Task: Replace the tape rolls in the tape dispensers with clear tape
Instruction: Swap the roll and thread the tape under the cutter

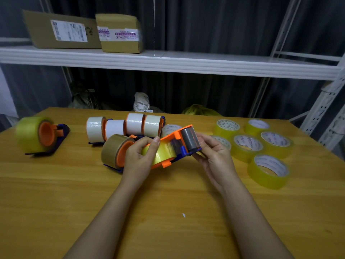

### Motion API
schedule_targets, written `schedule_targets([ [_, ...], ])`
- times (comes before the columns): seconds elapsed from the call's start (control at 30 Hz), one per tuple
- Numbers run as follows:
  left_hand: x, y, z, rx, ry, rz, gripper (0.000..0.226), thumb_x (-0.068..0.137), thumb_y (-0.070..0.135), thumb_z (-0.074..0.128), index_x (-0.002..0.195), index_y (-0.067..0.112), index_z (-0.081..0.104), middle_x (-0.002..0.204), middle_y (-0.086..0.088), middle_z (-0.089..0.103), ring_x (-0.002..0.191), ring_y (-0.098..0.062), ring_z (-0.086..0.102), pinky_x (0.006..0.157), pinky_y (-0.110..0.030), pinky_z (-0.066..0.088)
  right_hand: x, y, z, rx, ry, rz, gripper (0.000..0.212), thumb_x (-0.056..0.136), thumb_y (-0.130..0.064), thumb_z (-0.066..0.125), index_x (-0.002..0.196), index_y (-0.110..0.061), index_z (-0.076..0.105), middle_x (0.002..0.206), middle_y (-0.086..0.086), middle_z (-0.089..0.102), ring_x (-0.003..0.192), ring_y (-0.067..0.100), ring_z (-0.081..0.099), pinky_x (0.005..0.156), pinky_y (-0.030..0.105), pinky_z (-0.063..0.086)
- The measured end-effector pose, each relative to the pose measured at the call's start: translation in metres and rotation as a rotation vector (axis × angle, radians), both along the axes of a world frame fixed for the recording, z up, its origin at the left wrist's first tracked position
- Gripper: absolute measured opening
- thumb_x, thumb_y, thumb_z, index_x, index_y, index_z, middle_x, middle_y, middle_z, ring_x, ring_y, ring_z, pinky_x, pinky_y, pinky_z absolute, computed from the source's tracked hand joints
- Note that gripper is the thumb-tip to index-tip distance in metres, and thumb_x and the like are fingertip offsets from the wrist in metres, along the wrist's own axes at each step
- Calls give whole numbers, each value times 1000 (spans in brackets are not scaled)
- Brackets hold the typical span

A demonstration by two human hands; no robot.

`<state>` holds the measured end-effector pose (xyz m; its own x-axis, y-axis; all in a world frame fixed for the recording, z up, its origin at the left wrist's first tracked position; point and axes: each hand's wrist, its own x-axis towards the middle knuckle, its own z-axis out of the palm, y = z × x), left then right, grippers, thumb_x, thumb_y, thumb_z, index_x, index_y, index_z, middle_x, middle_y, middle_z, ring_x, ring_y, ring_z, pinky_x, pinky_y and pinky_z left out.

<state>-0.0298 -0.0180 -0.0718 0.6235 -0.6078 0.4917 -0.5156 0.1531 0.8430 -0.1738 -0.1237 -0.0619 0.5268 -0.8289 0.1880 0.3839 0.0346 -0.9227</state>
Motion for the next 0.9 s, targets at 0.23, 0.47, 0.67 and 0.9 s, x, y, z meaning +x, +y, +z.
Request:
schedule_targets([
  [0.23,5,2,1,-35,139,62,33,98,36,49,76,15,62,68,-4,59,62,-9,53,57,-29,41,0,3,1,-169,87,-186,19,93,-6,57,102,-17,70,94,-3,73,81,4,67,74,19,55],
  [0.47,1,1,3,-1,107,51,33,97,34,49,78,11,62,73,-9,61,63,-4,52,54,-16,38,0,8,3,-283,55,-92,26,86,-31,54,108,-25,69,109,-11,72,108,7,64,85,24,54],
  [0.67,-2,0,4,-10,174,71,34,97,39,47,84,13,64,79,-7,63,71,-12,57,62,-35,45,3,9,-1,-265,53,0,31,84,-30,55,114,-27,65,116,-13,68,113,4,61,83,23,54],
  [0.9,1,-3,1,12,219,85,38,96,46,46,83,14,64,76,-7,64,70,-15,59,62,-36,47,3,7,-3,-348,280,83,59,81,-40,61,137,-31,49,134,-17,55,122,1,52,106,37,44],
])
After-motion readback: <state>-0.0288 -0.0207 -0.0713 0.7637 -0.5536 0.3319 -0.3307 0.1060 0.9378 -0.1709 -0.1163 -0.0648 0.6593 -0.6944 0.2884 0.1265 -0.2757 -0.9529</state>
